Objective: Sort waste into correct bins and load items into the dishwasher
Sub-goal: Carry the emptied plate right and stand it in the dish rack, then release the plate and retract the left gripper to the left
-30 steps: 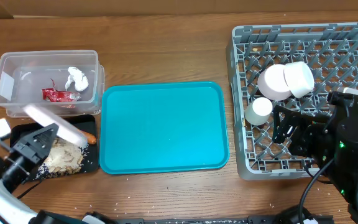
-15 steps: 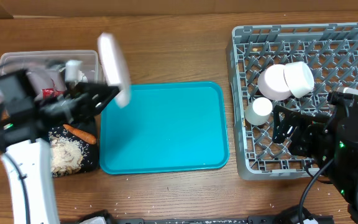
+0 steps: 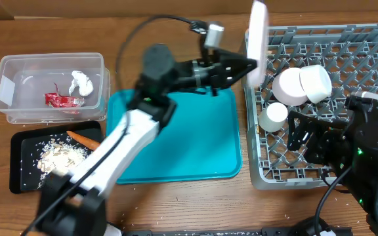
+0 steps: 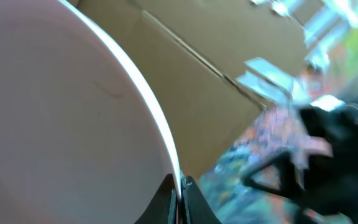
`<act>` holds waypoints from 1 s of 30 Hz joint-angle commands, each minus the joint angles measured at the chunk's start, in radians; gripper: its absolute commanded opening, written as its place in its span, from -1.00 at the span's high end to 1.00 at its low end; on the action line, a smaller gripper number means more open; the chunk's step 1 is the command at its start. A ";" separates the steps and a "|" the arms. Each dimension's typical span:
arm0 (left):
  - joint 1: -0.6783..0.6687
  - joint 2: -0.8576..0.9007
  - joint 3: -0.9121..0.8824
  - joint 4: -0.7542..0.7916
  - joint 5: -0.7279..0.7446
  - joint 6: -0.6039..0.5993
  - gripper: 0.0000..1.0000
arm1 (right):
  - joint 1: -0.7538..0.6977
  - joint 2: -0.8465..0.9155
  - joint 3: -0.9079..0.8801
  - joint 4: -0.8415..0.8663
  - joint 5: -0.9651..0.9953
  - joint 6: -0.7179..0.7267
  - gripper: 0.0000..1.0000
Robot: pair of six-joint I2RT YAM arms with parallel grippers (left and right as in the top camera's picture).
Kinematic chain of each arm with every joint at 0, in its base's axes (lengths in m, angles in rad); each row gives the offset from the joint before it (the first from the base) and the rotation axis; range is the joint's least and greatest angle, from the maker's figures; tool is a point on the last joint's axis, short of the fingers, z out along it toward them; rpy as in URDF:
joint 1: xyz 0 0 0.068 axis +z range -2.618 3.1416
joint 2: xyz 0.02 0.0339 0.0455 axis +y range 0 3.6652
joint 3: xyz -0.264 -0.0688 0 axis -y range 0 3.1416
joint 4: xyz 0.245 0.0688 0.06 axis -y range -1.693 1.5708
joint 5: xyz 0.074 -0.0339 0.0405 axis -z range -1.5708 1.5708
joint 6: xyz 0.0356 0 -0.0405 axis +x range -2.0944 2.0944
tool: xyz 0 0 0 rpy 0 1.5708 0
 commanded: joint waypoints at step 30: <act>0.094 0.038 0.286 -0.924 -0.352 0.359 -1.00 | -0.003 -0.003 -0.001 0.005 0.010 0.001 -1.00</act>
